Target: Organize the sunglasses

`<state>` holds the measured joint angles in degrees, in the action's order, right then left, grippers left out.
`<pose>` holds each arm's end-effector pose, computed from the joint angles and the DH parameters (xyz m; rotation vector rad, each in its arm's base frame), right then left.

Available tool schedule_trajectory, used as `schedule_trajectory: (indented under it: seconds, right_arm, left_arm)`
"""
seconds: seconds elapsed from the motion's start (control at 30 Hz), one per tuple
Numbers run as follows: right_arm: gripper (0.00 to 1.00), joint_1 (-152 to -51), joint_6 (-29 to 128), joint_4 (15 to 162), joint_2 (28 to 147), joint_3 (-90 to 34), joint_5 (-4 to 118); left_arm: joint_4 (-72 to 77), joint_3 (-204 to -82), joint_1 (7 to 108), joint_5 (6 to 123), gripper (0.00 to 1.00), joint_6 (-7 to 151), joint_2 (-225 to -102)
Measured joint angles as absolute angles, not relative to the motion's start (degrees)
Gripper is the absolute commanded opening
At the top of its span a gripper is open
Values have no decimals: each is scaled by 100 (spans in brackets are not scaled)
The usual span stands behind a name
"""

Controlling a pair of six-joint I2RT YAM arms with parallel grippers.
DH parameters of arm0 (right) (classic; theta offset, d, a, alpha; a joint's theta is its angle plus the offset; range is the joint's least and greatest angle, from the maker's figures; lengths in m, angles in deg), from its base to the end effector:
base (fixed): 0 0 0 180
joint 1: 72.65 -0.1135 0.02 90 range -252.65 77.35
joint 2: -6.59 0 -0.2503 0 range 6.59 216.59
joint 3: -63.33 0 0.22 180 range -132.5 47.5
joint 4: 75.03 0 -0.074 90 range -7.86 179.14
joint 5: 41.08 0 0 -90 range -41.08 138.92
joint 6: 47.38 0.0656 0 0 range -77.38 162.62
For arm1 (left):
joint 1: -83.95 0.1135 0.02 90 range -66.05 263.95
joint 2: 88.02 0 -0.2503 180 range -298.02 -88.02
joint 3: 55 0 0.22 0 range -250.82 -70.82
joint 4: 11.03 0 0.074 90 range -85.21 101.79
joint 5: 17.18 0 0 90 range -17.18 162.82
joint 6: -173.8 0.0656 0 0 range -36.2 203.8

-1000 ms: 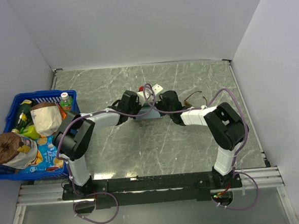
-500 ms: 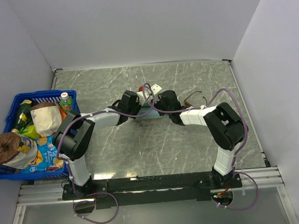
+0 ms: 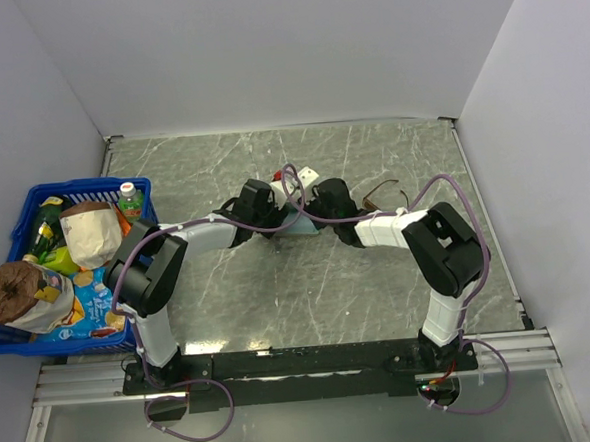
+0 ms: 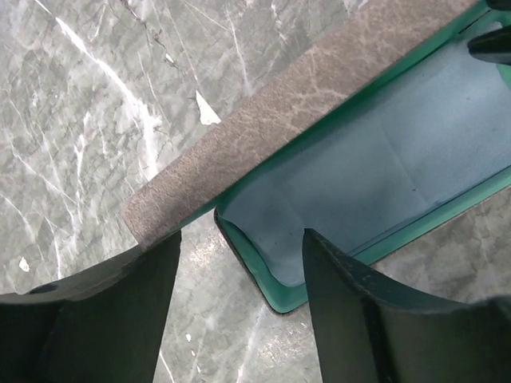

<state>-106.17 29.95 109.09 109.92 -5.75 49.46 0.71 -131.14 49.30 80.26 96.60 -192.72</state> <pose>0.3167 0.2105 0.1632 -0.8309 1.9340 0.2291 0.3197 -0.2107 0.1605 0.8495 2.1025 -0.0542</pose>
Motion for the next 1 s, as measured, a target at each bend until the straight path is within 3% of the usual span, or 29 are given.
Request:
schedule_trajectory:
  seconds: [0.3,0.4,0.43,0.5,0.53,0.7,1.0]
  right_arm:
    - [43,-10627,2934,9960,10458,-597,5160]
    - [53,-10649,2829,9567,9986,-610,5212]
    - [62,-10654,2796,9429,9820,-610,5241]
    - [66,-10636,2770,9219,9551,-610,5267]
    - [68,-10603,2746,9112,9403,-613,5289]
    - [73,-10138,2554,8509,8950,-768,5455]
    - [72,-8398,2025,7396,8856,-1316,5958]
  left_arm:
    - [85,-12998,4875,7945,81,9688,-19032]
    - [126,-12928,4819,7842,87,9756,-18763]
    - [159,-12919,4808,7818,89,9776,-18693]
    - [220,-12917,4797,7799,92,9802,-18577]
    - [264,-12915,4794,7777,99,9813,-18518]
    - [565,-12888,4794,7713,96,9819,-18016]
    - [1512,-12895,5149,7202,96,9800,-16809]
